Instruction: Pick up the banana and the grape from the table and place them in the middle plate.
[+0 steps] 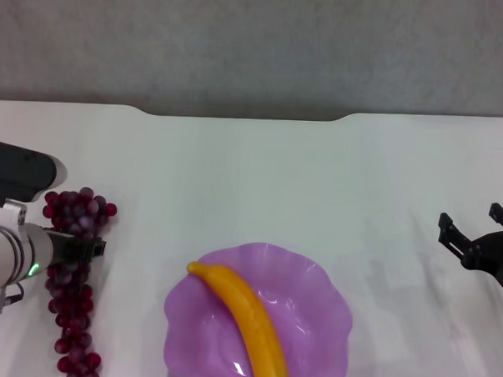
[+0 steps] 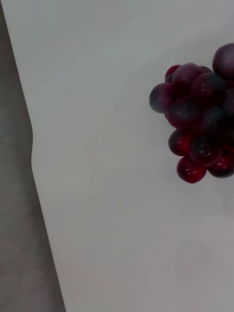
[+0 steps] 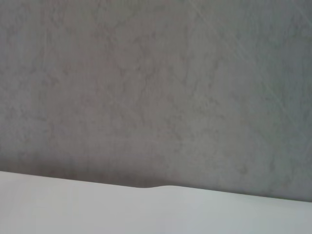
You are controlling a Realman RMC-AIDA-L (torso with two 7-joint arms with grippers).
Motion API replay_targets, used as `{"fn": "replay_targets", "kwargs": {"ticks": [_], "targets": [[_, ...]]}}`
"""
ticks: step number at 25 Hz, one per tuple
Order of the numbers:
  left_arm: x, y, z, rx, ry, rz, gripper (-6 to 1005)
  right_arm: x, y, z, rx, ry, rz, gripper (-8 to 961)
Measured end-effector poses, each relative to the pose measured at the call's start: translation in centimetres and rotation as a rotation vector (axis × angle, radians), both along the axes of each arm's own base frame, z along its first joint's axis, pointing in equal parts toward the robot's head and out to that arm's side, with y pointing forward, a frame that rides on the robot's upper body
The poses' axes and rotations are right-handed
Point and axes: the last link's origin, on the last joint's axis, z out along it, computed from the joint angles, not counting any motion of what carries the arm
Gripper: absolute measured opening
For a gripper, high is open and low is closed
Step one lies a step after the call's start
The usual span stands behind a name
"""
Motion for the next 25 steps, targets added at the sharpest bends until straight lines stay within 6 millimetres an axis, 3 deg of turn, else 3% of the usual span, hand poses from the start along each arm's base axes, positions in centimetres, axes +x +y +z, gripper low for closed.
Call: {"fn": "replay_targets", "kwargs": {"ticks": [1,9,17,25], "targets": [[0.0,0.0,0.0,0.002,-0.001,-0.002,857,0.0,0.0,0.0,0.0,0.0,0.0,774],[-0.4,-0.1,0.3,0.038,-0.017,-0.032,560,0.0,0.0,0.0,0.003,0.002,-0.003,767],[-1.4,-0.1,0.5,0.056,-0.02,-0.023,524,0.0,0.1,0.0,0.003,0.003,-0.001,763],[-0.9,0.1,0.4,0.058,-0.027,-0.038,467,0.2,0.0,0.1,0.01,0.004,-0.009,764]]}}
